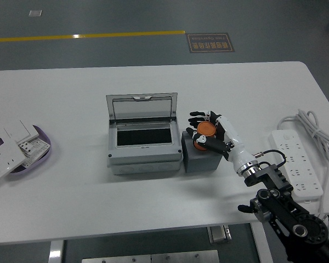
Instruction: Pick up the cylinder from the cube,place it in the box,flap close box
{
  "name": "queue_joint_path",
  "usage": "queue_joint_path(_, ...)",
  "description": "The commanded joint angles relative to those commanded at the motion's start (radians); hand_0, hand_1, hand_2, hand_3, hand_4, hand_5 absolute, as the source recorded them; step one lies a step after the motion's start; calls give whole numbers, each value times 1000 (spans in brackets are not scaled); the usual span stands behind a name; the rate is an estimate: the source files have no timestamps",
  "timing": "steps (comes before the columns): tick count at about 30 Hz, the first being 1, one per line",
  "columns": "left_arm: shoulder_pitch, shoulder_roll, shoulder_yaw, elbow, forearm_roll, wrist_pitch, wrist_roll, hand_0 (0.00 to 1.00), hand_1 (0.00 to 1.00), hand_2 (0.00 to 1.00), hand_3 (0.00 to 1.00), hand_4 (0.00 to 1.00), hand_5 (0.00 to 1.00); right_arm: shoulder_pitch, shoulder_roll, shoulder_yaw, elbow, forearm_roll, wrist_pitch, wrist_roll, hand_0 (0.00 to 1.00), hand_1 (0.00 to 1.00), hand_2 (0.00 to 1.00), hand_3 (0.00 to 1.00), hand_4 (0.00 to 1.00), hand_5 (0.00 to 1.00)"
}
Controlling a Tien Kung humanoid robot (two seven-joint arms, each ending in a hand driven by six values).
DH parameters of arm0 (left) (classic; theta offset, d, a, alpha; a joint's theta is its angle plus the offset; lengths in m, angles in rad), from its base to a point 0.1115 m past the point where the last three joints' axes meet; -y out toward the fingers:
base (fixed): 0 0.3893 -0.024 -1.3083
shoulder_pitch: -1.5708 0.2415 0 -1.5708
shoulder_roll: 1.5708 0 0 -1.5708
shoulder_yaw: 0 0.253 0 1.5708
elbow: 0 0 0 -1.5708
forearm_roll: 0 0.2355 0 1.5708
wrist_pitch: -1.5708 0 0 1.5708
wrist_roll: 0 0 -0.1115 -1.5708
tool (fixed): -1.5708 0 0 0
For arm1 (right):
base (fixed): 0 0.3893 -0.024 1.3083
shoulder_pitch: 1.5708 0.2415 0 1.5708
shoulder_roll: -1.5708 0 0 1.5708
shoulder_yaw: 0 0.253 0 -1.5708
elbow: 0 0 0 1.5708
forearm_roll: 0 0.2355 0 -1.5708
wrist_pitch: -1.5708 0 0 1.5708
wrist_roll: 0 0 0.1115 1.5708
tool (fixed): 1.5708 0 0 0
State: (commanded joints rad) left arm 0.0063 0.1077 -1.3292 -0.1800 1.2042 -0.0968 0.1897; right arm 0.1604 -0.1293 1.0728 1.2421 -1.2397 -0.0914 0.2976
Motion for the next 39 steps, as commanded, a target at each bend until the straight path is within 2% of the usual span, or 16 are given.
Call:
queue_joint_path(9,-1,-1,8,0,-5,-1,-4,638,665,581,644,714,299,2,-1,-12,-10,-7,-3,-11,714,657,622,639,732,142)
queue_joint_path(10,-1,-1,9,0,-5,-1,-4,638,666,582,643,714,299,2,-2,-14,-11,-8,-3,-12,660,643,612,633,672,125)
queue_joint_path(15,-2,-1,11,0,-7,-1,-6,638,666,582,643,714,299,3,0,-23,-13,-6,-13,-13,660,643,612,633,672,125)
queue_joint_path(16,-3,-2,11,0,-7,-1,-6,638,665,583,644,714,300,3,0,-24,-14,-4,-16,-12,664,650,602,638,533,35)
queue_joint_path(21,-3,-2,13,0,-8,-1,-7,638,665,583,644,714,300,5,1,-26,-13,3,-31,-13,664,650,602,638,533,35)
queue_joint_path(22,-3,-2,13,0,-8,-1,-8,638,666,584,644,714,299,5,1,-26,-13,4,-33,-14,696,652,567,609,397,2)
queue_joint_path(27,-4,-2,6,0,-2,-2,-7,638,666,584,644,714,299,5,1,-30,-13,11,-47,-16,696,652,567,609,397,2)
queue_joint_path(28,-4,-2,6,0,-1,-1,-7,639,666,584,643,714,300,5,1,-31,-14,12,-50,-16,554,539,478,445,171,2)
queue_joint_path(33,-3,0,6,0,-6,-1,-10,639,666,584,643,714,300,5,2,-40,-15,20,-71,-6,554,539,478,445,171,2)
queue_joint_path(34,-3,0,6,0,-8,-1,-12,638,666,584,644,714,300,5,2,-43,-14,22,-77,-2,463,421,343,252,62,2)
queue_joint_path(39,-2,-1,7,0,-12,0,-15,638,666,584,644,714,300,7,4,-47,6,17,-105,12,463,421,343,252,62,2)
